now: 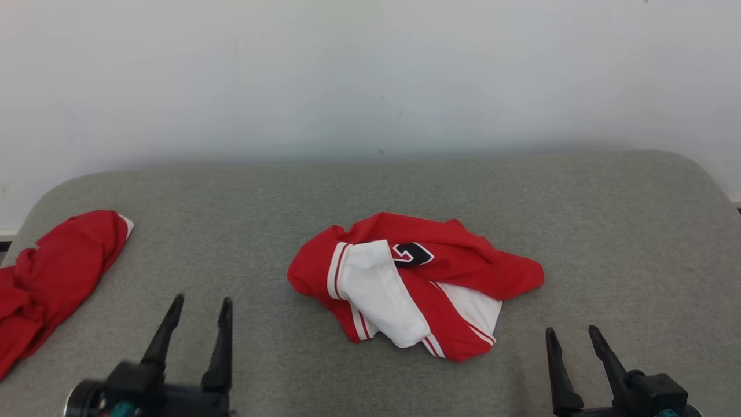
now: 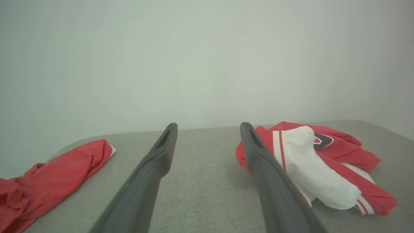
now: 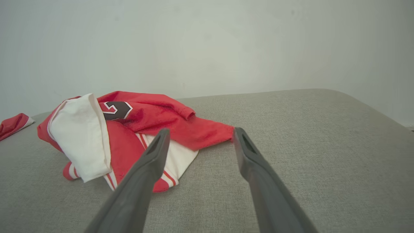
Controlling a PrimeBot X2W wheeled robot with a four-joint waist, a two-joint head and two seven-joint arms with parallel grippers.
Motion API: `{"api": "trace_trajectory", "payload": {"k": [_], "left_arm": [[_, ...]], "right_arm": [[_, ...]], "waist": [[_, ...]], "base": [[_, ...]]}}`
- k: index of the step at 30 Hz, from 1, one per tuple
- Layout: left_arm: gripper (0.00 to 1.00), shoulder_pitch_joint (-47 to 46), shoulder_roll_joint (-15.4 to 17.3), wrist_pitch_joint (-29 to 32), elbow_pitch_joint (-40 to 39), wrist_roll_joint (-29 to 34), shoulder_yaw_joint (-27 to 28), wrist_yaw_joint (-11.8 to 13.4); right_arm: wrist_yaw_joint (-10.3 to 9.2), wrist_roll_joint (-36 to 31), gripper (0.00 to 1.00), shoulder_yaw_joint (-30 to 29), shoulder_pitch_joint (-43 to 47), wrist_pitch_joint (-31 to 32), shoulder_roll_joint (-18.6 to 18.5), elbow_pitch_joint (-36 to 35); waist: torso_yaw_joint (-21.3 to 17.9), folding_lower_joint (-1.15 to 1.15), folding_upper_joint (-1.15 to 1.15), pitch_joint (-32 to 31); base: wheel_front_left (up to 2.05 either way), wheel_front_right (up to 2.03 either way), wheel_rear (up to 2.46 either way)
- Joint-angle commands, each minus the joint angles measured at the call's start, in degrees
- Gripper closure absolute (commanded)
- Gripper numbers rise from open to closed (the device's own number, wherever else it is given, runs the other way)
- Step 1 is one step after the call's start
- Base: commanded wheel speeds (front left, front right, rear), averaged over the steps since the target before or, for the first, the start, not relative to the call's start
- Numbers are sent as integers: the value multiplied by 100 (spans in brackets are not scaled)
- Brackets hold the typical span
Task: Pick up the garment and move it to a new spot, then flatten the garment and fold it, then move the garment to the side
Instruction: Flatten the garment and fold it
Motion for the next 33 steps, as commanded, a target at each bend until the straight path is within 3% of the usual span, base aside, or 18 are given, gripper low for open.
{"api": "trace_trajectory", "payload": {"k": [1, 16, 26, 28, 29, 33], "left_arm": [[0, -210, 12, 25, 55, 31, -82, -36], [0, -2080, 438, 841, 1222, -206, -1218, -81], [0, -2355, 604, 1608, 1866, -343, -1660, -80], [80, -2407, 613, 1631, 1983, -320, -1690, -71], [100, -2437, 606, 1607, 2023, -329, -1691, -71], [100, -2533, 542, 1378, 2058, -358, -1706, -69]], "right_arm": [[-12, 42, 0, 10, -41, -2, -12, 17], [-12, 183, 0, -73, -277, -127, -10, 159], [-12, 292, 0, -17, -481, -204, -8, 279], [-12, 306, 0, -22, -504, -211, -11, 299], [-12, 299, 0, -25, -510, -214, -10, 299], [-12, 286, 0, -111, -474, -217, -11, 251]], "waist": [[-135, 0, 0, 58], [-1195, 0, 0, 677], [-1459, 0, 0, 900], [-1482, 0, 0, 922], [-1489, 0, 0, 930], [-1440, 0, 0, 915]], "base": [[0, 0, 0], [0, 0, 0], [0, 0, 0], [0, 0, 0], [0, 0, 0], [0, 0, 0]]}}
